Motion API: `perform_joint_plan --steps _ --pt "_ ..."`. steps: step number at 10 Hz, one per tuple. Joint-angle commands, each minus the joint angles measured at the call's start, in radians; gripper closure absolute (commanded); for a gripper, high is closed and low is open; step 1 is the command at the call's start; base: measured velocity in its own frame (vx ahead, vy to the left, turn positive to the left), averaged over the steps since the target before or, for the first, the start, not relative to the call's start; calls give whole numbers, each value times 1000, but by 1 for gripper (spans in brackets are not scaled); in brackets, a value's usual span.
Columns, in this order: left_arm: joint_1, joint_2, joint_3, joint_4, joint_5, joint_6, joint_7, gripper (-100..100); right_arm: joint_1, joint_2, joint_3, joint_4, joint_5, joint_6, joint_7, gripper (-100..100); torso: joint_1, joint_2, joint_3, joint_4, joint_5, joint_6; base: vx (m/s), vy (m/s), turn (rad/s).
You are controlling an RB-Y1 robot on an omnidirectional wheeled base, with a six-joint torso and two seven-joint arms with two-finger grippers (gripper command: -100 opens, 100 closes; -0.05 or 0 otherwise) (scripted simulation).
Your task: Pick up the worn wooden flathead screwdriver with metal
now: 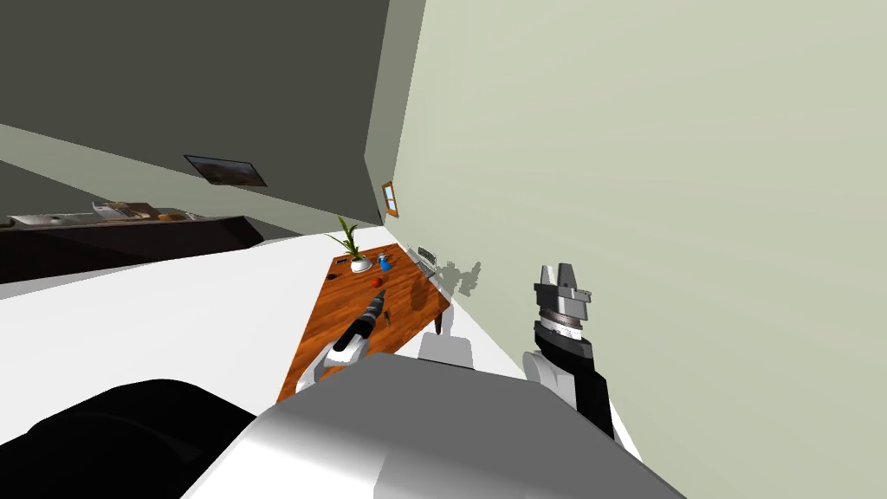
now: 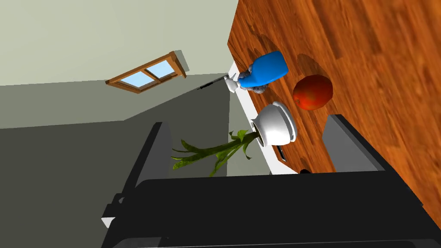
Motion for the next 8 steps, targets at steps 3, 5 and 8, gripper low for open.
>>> perform_joint_plan --steps 3,5,8 --pt "-8 35 7 122 44 87 -43 -100 0 0 0 0 0 0 0 0 1 0 0 0 0 -1 -4 12 -265" --pt "-14 50 10 181 64 124 -59 -100 0 0 0 0 0 0 0 0 0 -1 0 0 0 -1 3 10 -226" --pt "-20 65 12 256 85 156 -75 -100 0 0 0 0 0 0 0 0 0 -1 -1 0 0 0 9 15 -176"
